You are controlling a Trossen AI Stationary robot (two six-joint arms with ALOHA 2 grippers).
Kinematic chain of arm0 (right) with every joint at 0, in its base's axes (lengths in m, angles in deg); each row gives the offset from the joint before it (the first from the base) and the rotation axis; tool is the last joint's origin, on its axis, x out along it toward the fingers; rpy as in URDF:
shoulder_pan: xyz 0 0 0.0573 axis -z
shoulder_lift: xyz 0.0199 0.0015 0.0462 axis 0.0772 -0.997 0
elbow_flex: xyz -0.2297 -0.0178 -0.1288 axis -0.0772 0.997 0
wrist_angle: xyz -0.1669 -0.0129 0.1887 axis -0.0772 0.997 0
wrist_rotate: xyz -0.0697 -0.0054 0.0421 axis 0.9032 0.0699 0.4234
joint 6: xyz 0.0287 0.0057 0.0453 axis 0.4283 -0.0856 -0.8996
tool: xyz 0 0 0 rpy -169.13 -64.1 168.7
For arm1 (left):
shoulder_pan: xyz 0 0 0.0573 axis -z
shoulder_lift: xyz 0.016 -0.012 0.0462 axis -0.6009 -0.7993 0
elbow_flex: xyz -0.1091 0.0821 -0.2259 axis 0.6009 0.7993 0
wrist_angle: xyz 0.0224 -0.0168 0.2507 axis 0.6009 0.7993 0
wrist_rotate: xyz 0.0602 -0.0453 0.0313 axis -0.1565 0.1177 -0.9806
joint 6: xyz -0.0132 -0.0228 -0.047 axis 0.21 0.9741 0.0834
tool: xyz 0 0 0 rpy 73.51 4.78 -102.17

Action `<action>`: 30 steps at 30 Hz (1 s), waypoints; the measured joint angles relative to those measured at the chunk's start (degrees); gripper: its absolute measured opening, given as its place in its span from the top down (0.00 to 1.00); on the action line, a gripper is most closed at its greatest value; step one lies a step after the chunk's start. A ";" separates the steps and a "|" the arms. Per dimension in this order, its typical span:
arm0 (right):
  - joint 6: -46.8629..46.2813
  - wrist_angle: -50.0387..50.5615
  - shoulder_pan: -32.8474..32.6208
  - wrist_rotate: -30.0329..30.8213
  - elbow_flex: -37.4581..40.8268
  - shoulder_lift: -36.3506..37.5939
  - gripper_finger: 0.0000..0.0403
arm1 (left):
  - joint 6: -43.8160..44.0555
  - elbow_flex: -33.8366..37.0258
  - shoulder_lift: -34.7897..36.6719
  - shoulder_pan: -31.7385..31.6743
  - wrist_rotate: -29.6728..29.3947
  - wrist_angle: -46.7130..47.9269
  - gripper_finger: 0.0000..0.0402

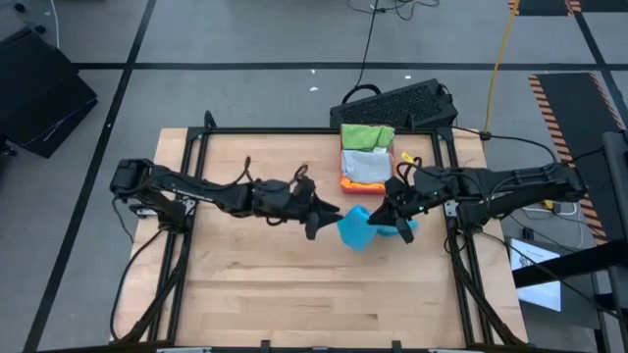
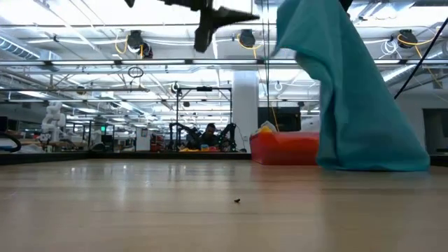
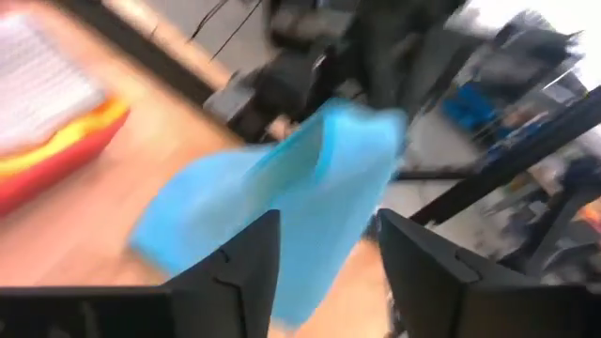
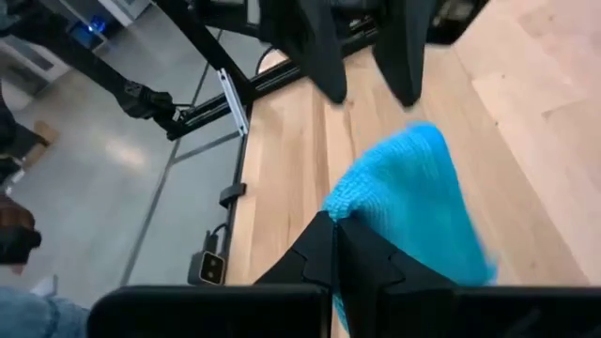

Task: Fold microfiber towels
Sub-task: Fold the blue microfiber cloth

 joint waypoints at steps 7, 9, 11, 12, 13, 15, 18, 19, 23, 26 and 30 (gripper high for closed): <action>3.54 0.41 -0.56 -0.17 0.04 0.04 1.00 | -1.29 0.02 -0.17 1.55 -1.77 7.36 0.34; 4.19 0.43 -0.56 -0.18 0.04 0.04 1.00 | -1.00 0.04 -0.62 2.11 -0.89 9.25 0.29; 4.73 0.42 -0.56 -0.18 0.04 0.04 1.00 | -0.24 0.50 -1.96 2.41 -0.01 8.92 0.26; 5.10 0.41 -0.56 -0.20 0.04 0.04 1.00 | 0.56 1.26 -2.33 2.45 0.35 9.24 0.25; 5.41 0.44 -0.56 -0.22 0.04 0.04 1.00 | 1.69 1.99 -3.15 2.38 0.60 8.56 0.25; 5.64 0.59 -0.56 -0.27 0.04 0.02 1.00 | 4.27 3.79 -4.93 2.04 1.63 2.51 0.26; 5.79 0.66 -0.56 -1.66 0.07 0.04 1.00 | 8.33 7.08 -7.66 1.39 2.30 -8.27 0.28; 5.84 0.87 -0.56 -1.79 0.08 0.01 1.00 | 9.52 8.28 -8.65 1.21 2.37 -12.66 0.29; 5.84 1.64 -0.56 -2.00 0.09 0.19 1.00 | 14.27 11.03 -13.27 0.42 4.37 -27.32 0.31; 6.30 1.73 -0.56 -1.93 0.09 0.35 1.00 | 18.27 11.44 -18.28 0.07 7.70 -35.92 0.30; 7.34 1.90 -0.56 -1.91 0.09 0.37 1.00 | 21.29 10.72 -24.07 -0.13 8.71 -47.19 0.30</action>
